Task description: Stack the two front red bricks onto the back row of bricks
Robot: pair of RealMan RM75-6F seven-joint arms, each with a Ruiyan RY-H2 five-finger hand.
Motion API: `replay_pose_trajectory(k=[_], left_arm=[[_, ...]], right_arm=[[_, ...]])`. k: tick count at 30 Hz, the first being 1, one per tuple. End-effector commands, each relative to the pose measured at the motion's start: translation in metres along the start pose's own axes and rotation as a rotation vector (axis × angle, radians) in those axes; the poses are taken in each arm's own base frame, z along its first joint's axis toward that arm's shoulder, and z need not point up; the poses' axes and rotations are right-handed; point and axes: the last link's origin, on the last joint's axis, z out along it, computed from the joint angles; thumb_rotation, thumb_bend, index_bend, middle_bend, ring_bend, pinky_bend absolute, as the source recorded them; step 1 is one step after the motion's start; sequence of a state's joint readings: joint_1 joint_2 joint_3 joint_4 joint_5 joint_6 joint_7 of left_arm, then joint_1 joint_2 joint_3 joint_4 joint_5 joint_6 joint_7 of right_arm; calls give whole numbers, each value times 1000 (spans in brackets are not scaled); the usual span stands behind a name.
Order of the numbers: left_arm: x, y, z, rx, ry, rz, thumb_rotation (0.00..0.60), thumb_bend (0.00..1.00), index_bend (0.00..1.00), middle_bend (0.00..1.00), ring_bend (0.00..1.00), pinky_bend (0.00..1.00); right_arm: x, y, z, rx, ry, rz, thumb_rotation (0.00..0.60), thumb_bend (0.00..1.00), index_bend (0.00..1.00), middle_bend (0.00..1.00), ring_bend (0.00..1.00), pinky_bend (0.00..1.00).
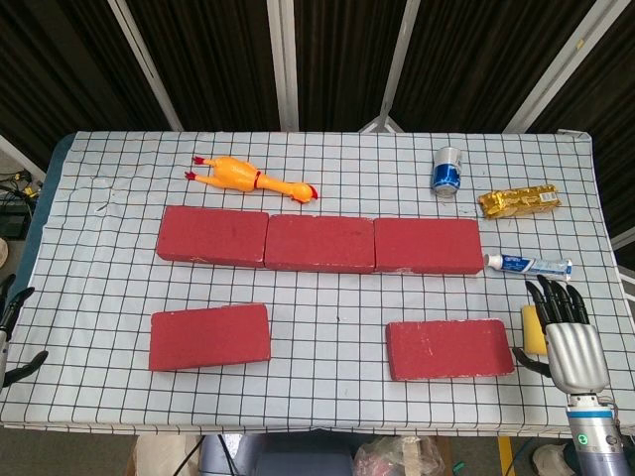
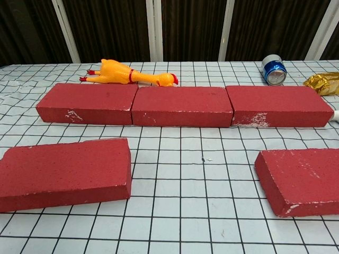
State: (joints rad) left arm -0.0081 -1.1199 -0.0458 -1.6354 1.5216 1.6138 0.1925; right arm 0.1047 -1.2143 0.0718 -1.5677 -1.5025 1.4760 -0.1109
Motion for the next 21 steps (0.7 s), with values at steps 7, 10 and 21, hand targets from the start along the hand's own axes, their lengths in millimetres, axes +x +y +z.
replay_pose_trajectory(k=[7, 10, 21], left_arm=[[-1, 3, -1, -11, -4, 3, 600, 0, 166, 6, 0, 104], [-1, 4, -1, -13, -7, 4, 600, 0, 166, 5, 0, 104], [3, 0, -2, -2, -8, -9, 600, 0, 166, 4, 0, 104]], right_arm=[[0, -1, -1, 9, -8, 10, 600, 168, 17, 0, 0, 0], [-1, -2, -3, 28, -46, 24, 600, 168, 11, 0, 0, 0], [2, -10, -11, 130, -253, -16, 600, 168, 0, 0, 0, 0]])
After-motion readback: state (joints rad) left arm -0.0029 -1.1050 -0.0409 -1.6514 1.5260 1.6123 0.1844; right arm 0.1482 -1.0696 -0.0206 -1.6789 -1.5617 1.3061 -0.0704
